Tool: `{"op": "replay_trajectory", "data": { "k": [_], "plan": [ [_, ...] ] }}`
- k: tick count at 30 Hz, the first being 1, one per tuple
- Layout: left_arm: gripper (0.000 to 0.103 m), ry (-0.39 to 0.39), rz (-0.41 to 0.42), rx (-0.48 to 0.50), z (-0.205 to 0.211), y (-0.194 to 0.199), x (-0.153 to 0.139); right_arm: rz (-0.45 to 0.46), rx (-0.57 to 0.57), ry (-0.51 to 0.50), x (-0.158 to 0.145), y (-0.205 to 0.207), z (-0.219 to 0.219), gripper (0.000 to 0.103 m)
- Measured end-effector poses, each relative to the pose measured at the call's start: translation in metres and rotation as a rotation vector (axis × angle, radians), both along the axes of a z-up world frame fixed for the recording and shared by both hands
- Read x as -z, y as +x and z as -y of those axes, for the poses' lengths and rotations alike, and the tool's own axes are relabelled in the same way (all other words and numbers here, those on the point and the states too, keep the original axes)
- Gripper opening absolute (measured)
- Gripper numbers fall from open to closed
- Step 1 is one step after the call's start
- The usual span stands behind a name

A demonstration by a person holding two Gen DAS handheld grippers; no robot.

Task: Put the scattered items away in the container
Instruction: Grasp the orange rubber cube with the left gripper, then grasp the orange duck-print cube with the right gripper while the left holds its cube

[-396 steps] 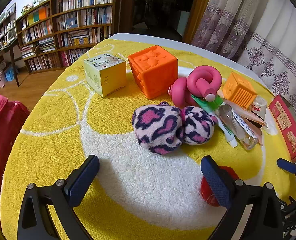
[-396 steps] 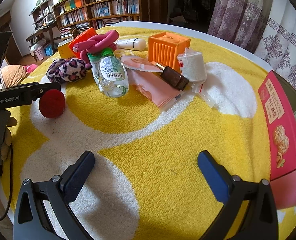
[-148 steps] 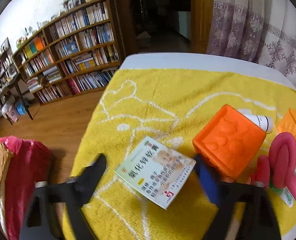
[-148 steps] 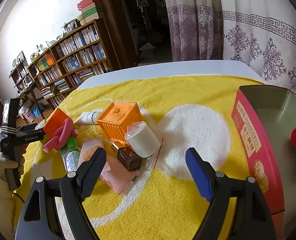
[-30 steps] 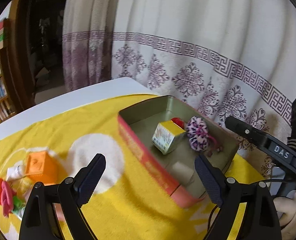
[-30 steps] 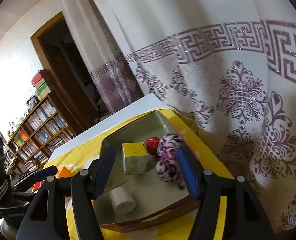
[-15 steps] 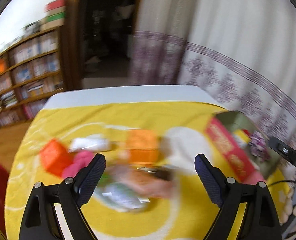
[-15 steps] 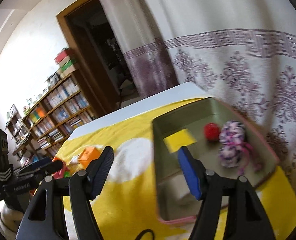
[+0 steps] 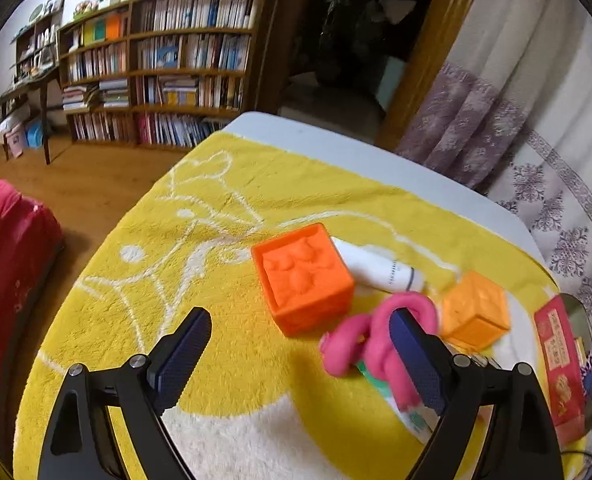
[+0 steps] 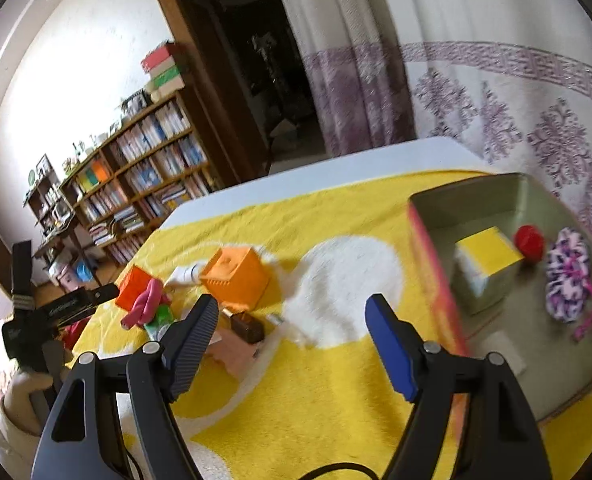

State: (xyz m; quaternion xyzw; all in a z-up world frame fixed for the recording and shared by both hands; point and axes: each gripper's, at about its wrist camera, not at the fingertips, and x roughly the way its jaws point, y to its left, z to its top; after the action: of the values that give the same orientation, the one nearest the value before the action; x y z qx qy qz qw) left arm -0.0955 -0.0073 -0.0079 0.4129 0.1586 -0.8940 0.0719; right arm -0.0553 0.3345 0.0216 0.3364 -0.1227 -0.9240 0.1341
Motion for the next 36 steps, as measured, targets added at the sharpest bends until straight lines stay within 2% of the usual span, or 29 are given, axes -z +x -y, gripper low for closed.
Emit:
{"op": "replay_trajectory", "data": {
  "k": [5, 9, 10, 11, 12, 13, 16, 21, 23, 28, 36],
  "plan": [
    [0.092, 0.006, 0.054, -0.012, 0.003, -0.028, 0.011, 0.017, -0.021, 0.013, 0.008, -0.005, 0.011, 0.079],
    [0.092, 0.014, 0.036, -0.012, 0.004, -0.039, 0.018, 0.031, -0.019, 0.013, 0.012, -0.008, 0.012, 0.079],
    [0.089, 0.016, 0.019, -0.007, 0.004, -0.039, 0.019, 0.035, -0.017, 0.014, 0.013, -0.008, 0.012, 0.079],
    [0.081, 0.018, 0.011, -0.002, 0.006, -0.04, 0.02, 0.039, -0.016, 0.017, 0.014, -0.009, 0.013, 0.079],
    [0.061, 0.032, 0.017, 0.012, 0.007, -0.041, 0.023, 0.043, -0.017, 0.021, 0.015, -0.009, 0.014, 0.079],
    [0.061, 0.068, 0.014, 0.027, 0.01, -0.041, 0.024, 0.046, -0.021, 0.027, 0.016, -0.01, 0.015, 0.079],
    [0.061, 0.091, 0.003, 0.039, 0.015, -0.037, 0.021, 0.052, -0.04, 0.045, 0.013, -0.015, 0.023, 0.079],
    [0.061, 0.095, -0.047, 0.045, 0.018, -0.024, 0.005, 0.083, -0.094, 0.027, 0.004, -0.036, 0.042, 0.079],
    [0.061, 0.098, -0.074, 0.044, 0.019, -0.02, -0.003, 0.086, -0.109, 0.055, 0.002, -0.045, 0.055, 0.079],
    [0.061, 0.101, -0.112, 0.056, 0.019, -0.014, -0.013, 0.143, -0.128, 0.106, 0.015, -0.074, 0.089, 0.079],
    [0.061, 0.095, -0.104, 0.057, 0.015, -0.013, -0.009, 0.208, -0.103, 0.18, 0.042, -0.111, 0.124, 0.079]
  ]
}}
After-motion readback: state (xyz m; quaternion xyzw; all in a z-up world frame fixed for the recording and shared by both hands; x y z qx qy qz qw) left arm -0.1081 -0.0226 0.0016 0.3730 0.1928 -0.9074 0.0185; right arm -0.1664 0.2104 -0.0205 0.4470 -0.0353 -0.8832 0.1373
